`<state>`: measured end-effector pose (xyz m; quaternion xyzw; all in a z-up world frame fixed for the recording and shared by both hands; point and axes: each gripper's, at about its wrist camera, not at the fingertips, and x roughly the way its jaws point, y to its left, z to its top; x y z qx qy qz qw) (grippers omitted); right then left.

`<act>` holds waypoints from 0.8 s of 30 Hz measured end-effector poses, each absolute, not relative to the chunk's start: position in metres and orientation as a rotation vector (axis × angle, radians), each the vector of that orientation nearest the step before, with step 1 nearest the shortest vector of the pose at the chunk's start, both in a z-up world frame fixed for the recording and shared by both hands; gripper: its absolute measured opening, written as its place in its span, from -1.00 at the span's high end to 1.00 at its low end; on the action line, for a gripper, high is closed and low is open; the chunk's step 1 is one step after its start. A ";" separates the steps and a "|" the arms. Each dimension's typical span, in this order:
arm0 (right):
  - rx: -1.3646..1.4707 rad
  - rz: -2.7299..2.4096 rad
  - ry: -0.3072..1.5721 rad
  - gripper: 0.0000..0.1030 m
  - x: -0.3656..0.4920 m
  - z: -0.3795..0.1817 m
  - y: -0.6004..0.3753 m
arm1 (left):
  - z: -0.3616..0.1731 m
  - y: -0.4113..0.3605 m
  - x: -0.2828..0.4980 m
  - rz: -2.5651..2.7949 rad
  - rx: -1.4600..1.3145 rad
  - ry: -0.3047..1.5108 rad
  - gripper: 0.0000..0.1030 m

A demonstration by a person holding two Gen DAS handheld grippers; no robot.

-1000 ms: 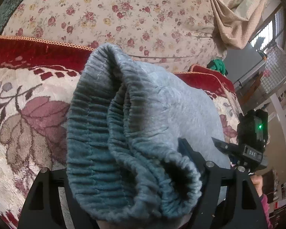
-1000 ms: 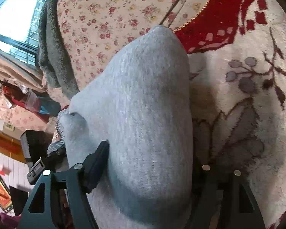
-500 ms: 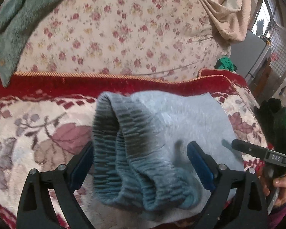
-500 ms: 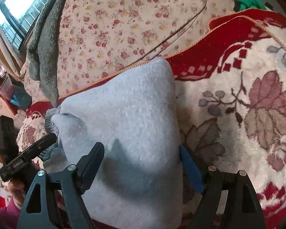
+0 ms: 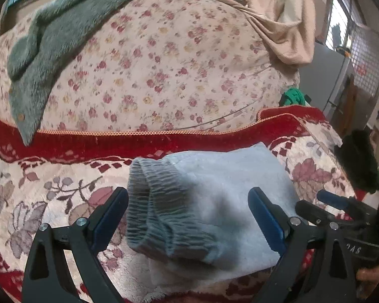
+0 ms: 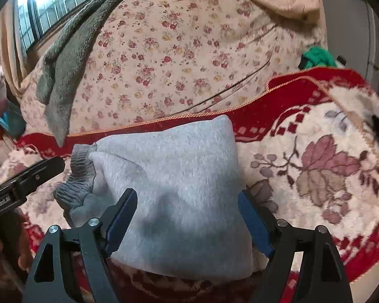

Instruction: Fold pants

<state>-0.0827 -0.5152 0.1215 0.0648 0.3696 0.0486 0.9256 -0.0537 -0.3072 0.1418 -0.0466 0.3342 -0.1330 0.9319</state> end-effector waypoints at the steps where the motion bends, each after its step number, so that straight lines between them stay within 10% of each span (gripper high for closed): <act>1: 0.132 0.099 0.750 -0.67 -0.085 0.123 -0.513 | 0.142 -0.309 -0.055 -0.269 -0.091 0.680 -0.85; 24: 0.143 0.054 0.741 -0.69 -0.097 0.116 -0.506 | 0.144 -0.321 -0.072 -0.206 -0.040 0.647 -0.85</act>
